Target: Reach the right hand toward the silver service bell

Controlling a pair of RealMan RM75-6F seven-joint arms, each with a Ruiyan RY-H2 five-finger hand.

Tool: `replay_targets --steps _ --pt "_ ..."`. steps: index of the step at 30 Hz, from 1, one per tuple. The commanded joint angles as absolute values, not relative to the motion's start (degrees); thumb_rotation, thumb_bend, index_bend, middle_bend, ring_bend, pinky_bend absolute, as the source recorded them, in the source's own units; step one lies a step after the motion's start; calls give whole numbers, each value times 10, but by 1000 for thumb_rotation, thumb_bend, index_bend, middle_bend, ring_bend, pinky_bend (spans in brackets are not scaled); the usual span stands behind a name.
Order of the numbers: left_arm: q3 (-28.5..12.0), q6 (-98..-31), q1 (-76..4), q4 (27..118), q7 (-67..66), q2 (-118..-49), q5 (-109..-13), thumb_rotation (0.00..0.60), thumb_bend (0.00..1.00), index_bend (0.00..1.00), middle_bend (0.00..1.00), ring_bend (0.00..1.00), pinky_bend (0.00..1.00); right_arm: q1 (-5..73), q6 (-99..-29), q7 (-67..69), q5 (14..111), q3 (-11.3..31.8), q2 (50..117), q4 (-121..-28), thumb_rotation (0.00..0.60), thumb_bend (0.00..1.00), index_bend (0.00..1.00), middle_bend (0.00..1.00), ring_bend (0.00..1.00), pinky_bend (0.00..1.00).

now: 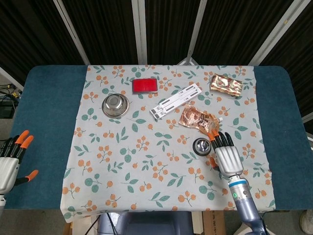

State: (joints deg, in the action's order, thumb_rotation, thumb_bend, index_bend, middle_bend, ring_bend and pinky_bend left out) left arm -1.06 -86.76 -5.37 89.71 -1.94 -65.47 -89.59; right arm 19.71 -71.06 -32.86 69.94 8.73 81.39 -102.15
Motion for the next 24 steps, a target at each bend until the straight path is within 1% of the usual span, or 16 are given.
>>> replay_targets --steps 1,5,12,15,19,24 --pt "-10 -868 -54 897 -20 -655 -896 600 65 0 0 0 0 186 -728 -318 718 85 777 -1040 600 462 0 0 0 0" --pt "-10 -868 -54 898 -24 -655 -897 600 65 0 0 0 0 161 -754 -281 764 59 732 -1041 600 462 0 0 0 0" --pt "-9 -869 -52 898 -28 -656 -898 600 65 0 0 0 0 110 -794 -196 816 10 674 -1014 600 462 0 0 0 0" --pt "-8 -870 -51 898 -29 -656 -897 600 65 0 0 0 0 88 -826 -163 850 -6 655 -993 600 463 0 0 0 0" --pt "-7 -870 -50 897 -31 -657 -896 600 65 0 0 0 0 69 -862 -117 881 -14 648 -968 600 462 0 0 0 0" --pt "-6 -870 -50 898 -34 -656 -898 600 65 0 0 0 0 71 -861 -92 880 -4 659 -945 600 462 0 0 0 0"
